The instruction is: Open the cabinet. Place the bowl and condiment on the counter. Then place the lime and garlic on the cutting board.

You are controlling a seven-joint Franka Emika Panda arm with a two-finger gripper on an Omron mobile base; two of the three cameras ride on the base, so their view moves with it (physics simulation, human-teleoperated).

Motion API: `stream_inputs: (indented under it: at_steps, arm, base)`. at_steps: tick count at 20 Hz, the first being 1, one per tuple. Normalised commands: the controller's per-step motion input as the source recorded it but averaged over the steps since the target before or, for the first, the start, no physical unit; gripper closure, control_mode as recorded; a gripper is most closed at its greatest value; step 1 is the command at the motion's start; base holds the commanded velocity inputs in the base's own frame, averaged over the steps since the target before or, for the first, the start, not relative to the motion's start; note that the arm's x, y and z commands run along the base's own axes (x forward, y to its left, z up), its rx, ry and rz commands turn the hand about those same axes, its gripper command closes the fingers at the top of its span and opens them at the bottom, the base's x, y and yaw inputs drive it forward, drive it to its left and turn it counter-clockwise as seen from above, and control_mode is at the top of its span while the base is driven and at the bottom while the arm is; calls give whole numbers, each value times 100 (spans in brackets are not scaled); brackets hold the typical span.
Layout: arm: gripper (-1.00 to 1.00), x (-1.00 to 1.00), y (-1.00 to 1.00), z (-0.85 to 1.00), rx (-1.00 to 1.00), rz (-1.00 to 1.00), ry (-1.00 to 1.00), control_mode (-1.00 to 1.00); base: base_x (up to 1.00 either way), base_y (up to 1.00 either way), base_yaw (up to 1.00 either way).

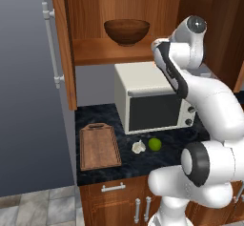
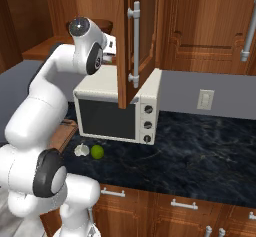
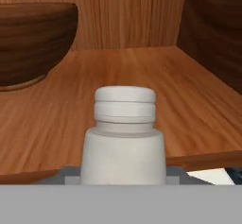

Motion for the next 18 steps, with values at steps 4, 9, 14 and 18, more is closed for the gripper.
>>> stream_inputs:
  at_steps: [4, 9, 14, 18]
  arm:
    - [100, -100, 0, 0, 0, -2, -10, -100]
    - [100, -100, 4, 0, 0, -2, -1, -100]
    - [100, -100, 7, -13, 0, -6, 0, -100]
    - [100, -100, 4, -47, 0, -2, 0, -100]
  base:
    - [0, 0, 0]
    - [0, 0, 0]
    - [0, 0, 0]
    - [0, 0, 0]
